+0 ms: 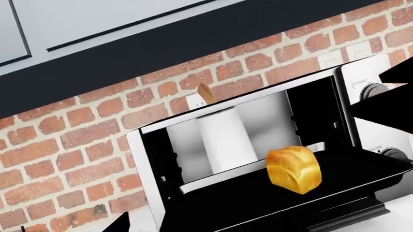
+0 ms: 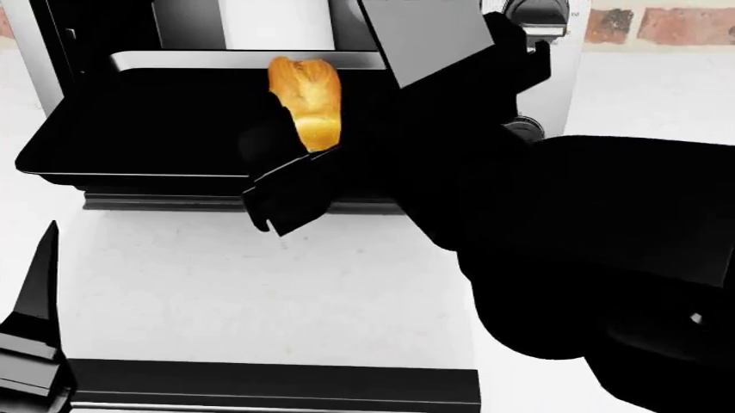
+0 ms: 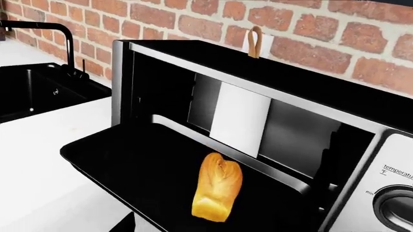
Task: Pick the bread from the tray and place it on the plate on the counter.
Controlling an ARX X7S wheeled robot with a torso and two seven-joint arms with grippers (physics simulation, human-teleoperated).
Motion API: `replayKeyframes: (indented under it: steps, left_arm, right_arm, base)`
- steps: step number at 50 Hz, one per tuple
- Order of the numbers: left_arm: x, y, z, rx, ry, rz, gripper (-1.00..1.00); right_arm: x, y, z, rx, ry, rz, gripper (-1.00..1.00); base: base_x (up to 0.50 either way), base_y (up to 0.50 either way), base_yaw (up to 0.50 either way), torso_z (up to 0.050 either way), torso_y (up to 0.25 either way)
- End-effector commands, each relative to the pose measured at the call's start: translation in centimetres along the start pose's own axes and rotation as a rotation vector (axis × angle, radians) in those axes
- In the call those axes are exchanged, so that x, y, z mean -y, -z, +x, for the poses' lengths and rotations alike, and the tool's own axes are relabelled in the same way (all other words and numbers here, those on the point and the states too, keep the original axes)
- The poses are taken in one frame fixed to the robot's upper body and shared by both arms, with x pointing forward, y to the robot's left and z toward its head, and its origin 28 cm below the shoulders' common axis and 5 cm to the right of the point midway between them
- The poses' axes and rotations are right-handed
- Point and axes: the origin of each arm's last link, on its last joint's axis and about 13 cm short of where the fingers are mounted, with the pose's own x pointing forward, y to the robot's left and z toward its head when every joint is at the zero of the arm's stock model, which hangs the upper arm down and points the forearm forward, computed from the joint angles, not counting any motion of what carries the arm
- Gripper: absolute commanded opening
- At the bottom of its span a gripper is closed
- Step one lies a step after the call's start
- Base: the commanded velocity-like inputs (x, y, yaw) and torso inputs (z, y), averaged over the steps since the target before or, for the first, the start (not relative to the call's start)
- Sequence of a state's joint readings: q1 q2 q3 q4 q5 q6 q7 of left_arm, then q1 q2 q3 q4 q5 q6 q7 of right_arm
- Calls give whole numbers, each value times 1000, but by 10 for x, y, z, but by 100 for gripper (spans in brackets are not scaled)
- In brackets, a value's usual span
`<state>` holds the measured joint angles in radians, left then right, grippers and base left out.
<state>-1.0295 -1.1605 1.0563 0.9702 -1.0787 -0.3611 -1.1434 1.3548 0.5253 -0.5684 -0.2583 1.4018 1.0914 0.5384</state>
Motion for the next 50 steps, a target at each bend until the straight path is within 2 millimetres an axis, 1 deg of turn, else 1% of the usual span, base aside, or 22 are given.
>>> replayKeyframes:
  steps: [1, 20, 31, 37, 50]
  left_arm:
    - [1, 0, 0, -5, 6, 6, 100]
    - [1, 3, -1, -13, 7, 3, 100]
    - [0, 4, -2, -16, 7, -2, 100]
    - [0, 5, -3, -19, 6, -3, 100]
    - [0, 7, -3, -21, 9, -6, 100]
  right_arm:
    - [4, -2, 11, -43, -11, -2, 100]
    - [1, -1, 25, -78, -42, 30, 100]
    - [-2, 0, 27, -85, -48, 41, 100]
    - [0, -3, 33, -93, -41, 29, 100]
    - [1, -2, 39, -109, -31, 30, 100]
  base:
    - [0, 0, 0, 0, 0]
    - [0, 0, 0, 0, 0]
    - [0, 0, 0, 0, 0]
    - [0, 0, 0, 0, 0]
    - [0, 0, 0, 0, 0]
